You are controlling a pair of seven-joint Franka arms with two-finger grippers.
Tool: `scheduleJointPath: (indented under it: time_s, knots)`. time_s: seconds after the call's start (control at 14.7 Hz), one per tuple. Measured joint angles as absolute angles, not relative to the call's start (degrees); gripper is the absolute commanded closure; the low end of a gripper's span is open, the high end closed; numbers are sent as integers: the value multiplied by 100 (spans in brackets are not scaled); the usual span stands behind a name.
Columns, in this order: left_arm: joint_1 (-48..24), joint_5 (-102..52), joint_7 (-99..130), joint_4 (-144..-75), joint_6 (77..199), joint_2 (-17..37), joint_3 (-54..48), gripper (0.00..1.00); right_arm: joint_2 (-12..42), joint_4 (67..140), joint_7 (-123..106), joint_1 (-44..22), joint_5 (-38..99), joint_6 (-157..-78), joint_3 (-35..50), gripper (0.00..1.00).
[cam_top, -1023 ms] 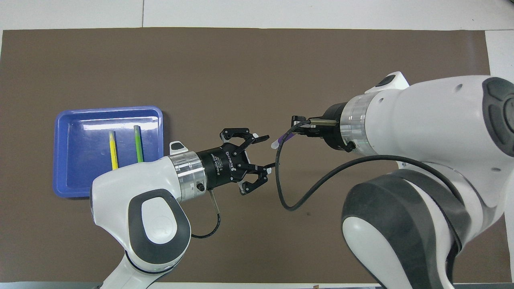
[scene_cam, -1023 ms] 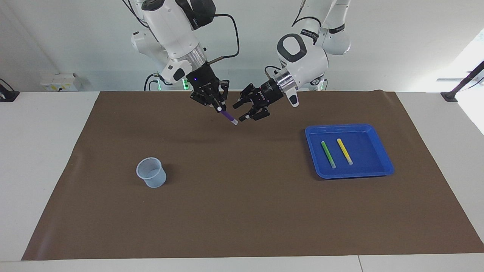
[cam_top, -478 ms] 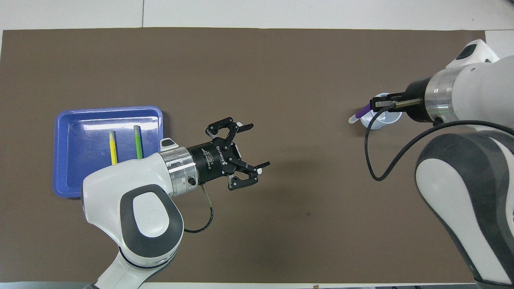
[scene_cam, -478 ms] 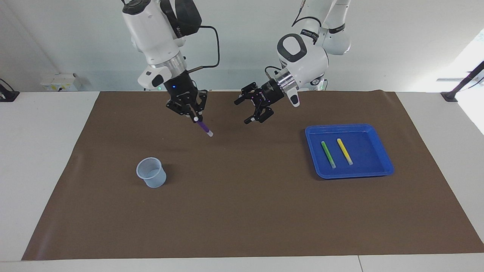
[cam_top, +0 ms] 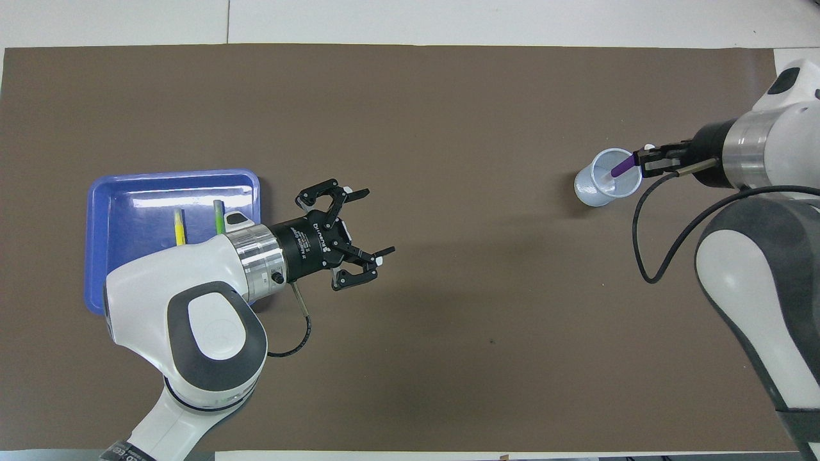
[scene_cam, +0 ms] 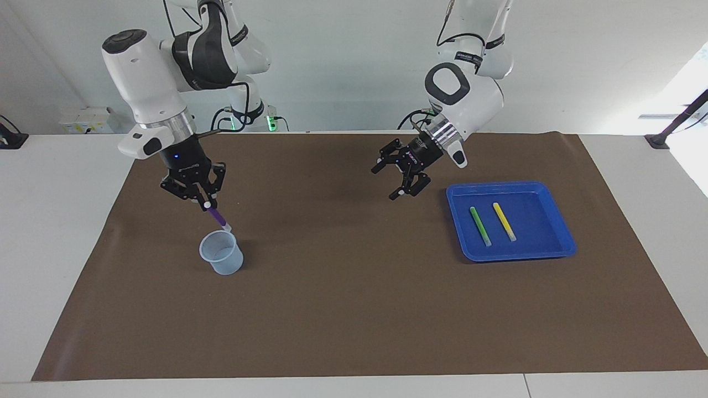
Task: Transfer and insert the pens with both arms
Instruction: 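Carry the purple pen into the white cup with the right gripper, then grasp the yellow pen with the left gripper while the right gripper withdraws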
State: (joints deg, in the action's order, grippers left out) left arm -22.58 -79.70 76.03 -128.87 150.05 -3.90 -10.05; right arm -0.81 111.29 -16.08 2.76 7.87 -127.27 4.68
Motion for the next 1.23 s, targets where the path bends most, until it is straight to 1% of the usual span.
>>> scheduleJointPath:
  time_s: [0.2,0.41,0.61,0.75,0.89,1.09,1.23]
  knots:
    - [-1915,-7450,7523,-12906,14888,-392,-1005,0,218,11204,-1931,406,786,-13253,467,100]
    - [-1376,-6412,7426,-12827,14293,-395,-1000,0,423,11294,-1972,408,786,-13457,481,100]
    - [-856,-4953,7243,-12610,13527,-390,-996,0,455,11682,-2100,416,785,-13959,481,100]
    - [-577,-4313,6786,-12489,13094,-380,-993,0,457,11933,-2189,458,785,-14156,477,100]
    - [-382,-3901,6111,-12469,12931,-369,-992,0,458,12130,-2204,517,785,-14361,476,100]
    - [-15,-2891,5050,-12460,12631,-331,-988,0,481,12286,-2204,536,785,-14519,478,100]
    - [198,-2265,4358,-12435,12507,-276,-982,0,491,12301,-2204,536,785,-14533,481,36]
